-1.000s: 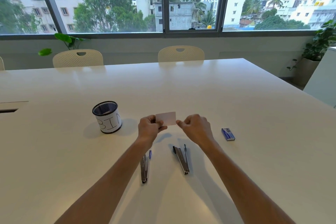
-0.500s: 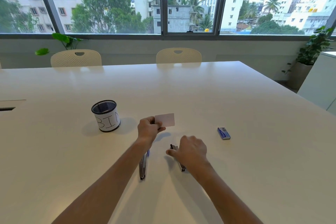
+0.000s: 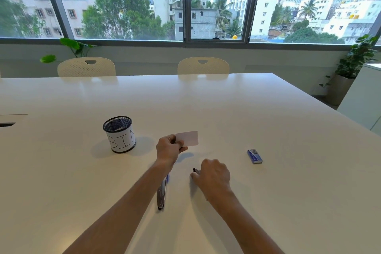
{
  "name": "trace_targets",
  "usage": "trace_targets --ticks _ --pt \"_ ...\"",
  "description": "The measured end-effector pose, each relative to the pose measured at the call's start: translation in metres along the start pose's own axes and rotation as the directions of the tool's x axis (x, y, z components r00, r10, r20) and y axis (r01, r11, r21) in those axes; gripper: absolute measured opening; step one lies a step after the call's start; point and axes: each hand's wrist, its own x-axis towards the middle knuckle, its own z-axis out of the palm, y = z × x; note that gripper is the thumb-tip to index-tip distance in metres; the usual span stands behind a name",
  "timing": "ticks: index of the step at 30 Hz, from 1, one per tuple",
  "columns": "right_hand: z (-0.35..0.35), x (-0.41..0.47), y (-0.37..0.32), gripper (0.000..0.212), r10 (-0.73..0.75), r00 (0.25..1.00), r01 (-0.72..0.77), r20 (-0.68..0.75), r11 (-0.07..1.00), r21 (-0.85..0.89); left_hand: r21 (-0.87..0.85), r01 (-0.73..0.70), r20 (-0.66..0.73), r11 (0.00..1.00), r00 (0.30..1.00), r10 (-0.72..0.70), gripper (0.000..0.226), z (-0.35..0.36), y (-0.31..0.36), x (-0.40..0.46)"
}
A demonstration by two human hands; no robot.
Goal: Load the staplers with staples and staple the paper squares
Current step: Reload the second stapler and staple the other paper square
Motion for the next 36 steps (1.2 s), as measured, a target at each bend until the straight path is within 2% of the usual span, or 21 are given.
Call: trace_targets --ticks 5,13,17,21,26,31,36 --pt "-0.004 0.008 0.004 0.03 -0.042 0.999 0.043 -0.029 0.997 0.057 0.021 -0.017 0.004 1.0 1.0 0.017 0.019 0.0 0.001 0.007" --pt "-0.027 0.035 0.009 0.023 -0.143 0.971 0.164 -0.189 0.982 0.099 0.085 -0.083 0.016 0.993 0.996 0.082 0.017 0.003 0.002 0.013" --pt "-0.042 0.053 0.01 0.036 -0.213 0.946 0.239 -0.244 0.968 0.081 0.129 -0.118 0.053 0.985 0.992 0.112 0.019 0.005 0.002 0.014" --pt "-0.057 0.072 0.011 0.044 -0.333 0.905 0.331 -0.265 0.942 -0.053 0.18 -0.152 0.071 0.972 0.987 0.141 0.017 0.006 0.005 0.015" --pt "-0.073 0.094 0.007 0.059 -0.501 0.849 0.449 -0.17 0.852 -0.27 0.248 -0.241 0.142 0.938 0.967 0.211 0.014 0.005 0.011 0.015" --pt "-0.083 0.107 -0.002 0.057 -0.609 0.793 0.535 -0.029 0.718 -0.444 0.326 -0.315 0.19 0.892 0.945 0.264 0.015 0.002 0.015 0.016" --pt "-0.087 0.113 -0.013 0.053 -0.633 0.763 0.586 0.134 0.59 -0.555 0.403 -0.374 0.212 0.836 0.926 0.312 0.013 0.001 0.017 0.014"
